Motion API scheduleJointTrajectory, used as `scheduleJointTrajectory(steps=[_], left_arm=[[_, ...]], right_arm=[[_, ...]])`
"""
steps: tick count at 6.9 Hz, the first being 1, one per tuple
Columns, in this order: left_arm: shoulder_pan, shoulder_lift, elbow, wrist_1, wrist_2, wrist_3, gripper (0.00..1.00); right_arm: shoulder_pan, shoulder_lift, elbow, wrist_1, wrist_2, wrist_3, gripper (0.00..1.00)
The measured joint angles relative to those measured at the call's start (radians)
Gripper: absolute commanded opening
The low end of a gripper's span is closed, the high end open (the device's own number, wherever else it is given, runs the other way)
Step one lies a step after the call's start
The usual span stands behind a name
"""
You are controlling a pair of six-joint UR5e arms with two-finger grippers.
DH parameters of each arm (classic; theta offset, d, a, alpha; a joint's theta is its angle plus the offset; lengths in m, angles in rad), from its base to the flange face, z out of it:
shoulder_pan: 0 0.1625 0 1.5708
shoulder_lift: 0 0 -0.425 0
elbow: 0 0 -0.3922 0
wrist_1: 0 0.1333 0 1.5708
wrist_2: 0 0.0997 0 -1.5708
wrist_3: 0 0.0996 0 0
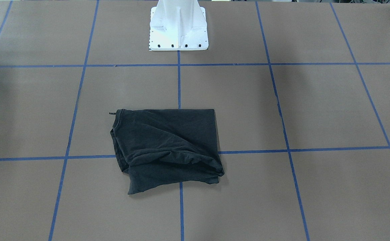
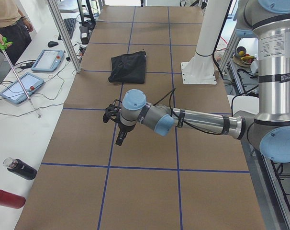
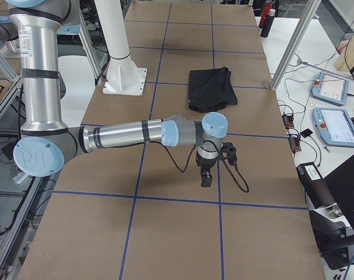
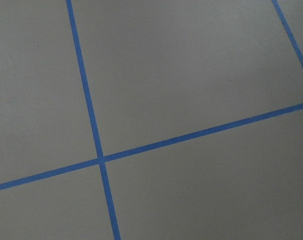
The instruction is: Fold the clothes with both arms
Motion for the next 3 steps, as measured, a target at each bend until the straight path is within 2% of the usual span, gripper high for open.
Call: scheduleJointTrajectory(steps=[3], left_arm=[[0.002,-0.006,-0.012,-0.004,-0.006,-0.003,1.0]], right_arm=[[0.014,0.008,0.032,-0.028,0.03,0.017,1.0]])
